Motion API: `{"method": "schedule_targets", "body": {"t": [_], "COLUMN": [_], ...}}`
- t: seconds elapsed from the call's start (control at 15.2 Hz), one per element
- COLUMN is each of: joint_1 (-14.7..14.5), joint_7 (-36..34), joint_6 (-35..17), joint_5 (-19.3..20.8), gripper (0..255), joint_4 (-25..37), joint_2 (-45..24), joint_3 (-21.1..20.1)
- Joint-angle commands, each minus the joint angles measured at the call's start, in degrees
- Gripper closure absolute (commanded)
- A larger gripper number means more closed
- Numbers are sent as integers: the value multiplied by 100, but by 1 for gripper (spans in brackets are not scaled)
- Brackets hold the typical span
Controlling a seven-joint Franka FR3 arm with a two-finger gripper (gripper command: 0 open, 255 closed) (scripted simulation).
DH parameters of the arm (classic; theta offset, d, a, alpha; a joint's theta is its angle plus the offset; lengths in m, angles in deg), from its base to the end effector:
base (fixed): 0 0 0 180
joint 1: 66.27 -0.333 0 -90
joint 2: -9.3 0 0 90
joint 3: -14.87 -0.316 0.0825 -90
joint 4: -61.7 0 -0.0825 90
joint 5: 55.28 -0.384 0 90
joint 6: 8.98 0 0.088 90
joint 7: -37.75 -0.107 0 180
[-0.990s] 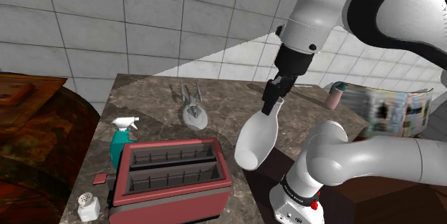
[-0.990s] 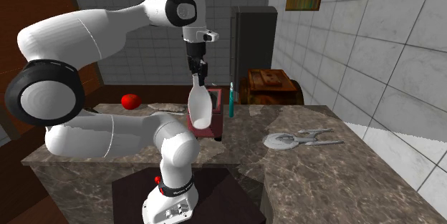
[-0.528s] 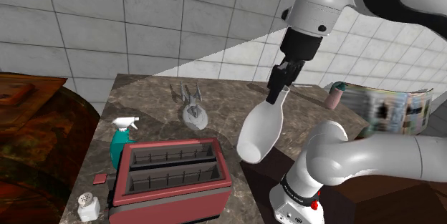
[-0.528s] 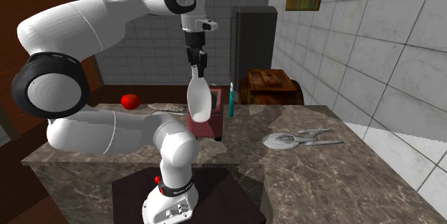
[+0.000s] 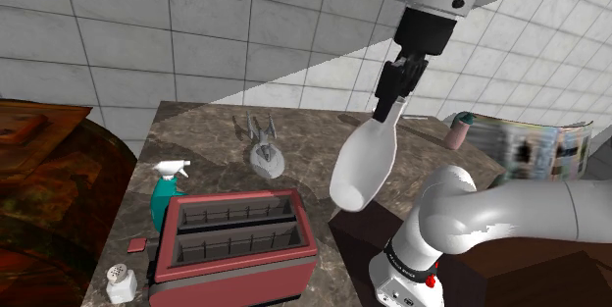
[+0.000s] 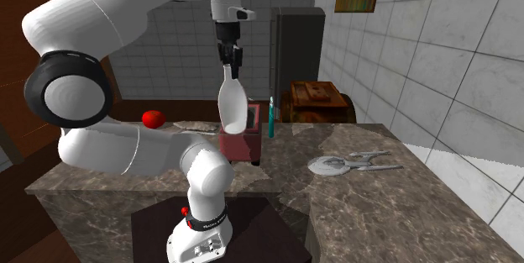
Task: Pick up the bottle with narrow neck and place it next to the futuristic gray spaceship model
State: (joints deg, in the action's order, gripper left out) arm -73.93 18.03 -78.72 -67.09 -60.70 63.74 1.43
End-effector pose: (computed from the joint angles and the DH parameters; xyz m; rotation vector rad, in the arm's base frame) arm 0.1776 0.1488 0.6884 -3.1358 -0.0031 -0.0149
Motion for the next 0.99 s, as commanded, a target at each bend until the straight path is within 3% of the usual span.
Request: {"method": "schedule_targets", "body": {"t": [0.0, 0.73, 0.92], "joint_1": [12, 78, 105], "joint_7": [-9, -92, 292], "joint_6": [113, 752, 619], "joint_5": [20, 98, 397], "gripper": [255, 255, 255], "joint_4": [205, 1427, 1439], "joint_2": [-92, -677, -876], "joint_3": [17, 68, 388]}}
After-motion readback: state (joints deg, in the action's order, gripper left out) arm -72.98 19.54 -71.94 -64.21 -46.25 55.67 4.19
